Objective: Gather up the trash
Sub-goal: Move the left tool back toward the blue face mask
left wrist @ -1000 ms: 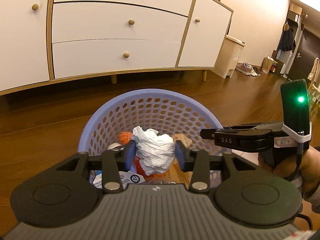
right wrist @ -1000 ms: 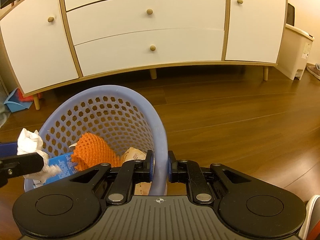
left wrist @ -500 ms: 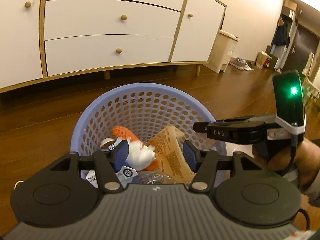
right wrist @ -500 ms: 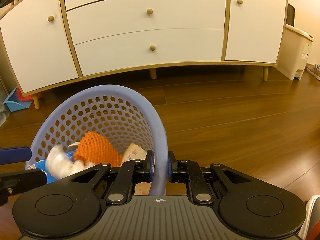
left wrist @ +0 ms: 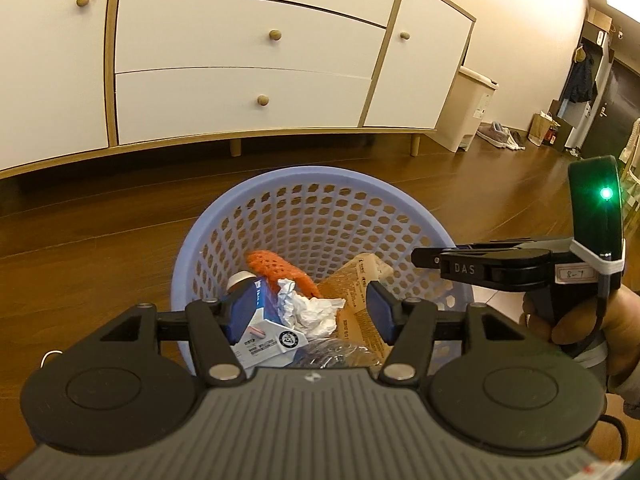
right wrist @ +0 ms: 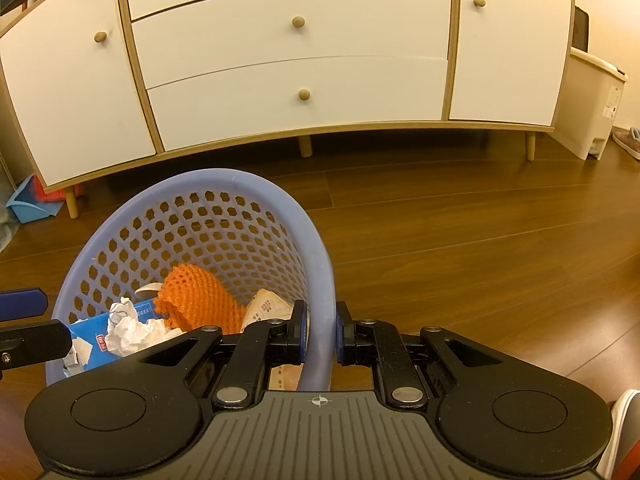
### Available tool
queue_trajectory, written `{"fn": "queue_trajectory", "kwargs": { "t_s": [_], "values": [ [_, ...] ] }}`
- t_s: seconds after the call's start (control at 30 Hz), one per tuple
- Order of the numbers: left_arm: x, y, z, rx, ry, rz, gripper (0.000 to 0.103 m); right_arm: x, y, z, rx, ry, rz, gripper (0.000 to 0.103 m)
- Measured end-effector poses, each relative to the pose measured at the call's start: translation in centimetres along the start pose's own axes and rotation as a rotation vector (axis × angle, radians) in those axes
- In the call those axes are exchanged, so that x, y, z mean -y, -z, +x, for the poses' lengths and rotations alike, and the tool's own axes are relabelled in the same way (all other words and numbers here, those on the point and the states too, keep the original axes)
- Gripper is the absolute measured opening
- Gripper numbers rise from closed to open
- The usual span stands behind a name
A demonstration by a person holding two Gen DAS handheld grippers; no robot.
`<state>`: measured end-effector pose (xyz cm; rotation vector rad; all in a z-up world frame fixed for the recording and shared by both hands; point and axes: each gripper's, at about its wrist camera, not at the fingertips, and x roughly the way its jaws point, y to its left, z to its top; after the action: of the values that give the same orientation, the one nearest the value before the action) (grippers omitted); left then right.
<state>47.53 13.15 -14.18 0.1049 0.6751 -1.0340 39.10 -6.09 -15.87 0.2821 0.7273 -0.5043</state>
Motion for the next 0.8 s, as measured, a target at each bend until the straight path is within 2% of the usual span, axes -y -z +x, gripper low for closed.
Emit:
{"fn": "queue_trajectory", "kwargs": {
  "t_s": [0.47,0.8],
  "values": [
    [-1.1,0.2,-0.7,0.008,-0.026,-0.03,0.056,0.0,0.1,0.1,0.001,0.002,-0.001,0.01],
    [-3.1,0.7,-2.2,0.03,-0.075,-0.101,0.056,0.1,0.1,0.1,-0.002,0.001,0.001,0.01]
  ]
}}
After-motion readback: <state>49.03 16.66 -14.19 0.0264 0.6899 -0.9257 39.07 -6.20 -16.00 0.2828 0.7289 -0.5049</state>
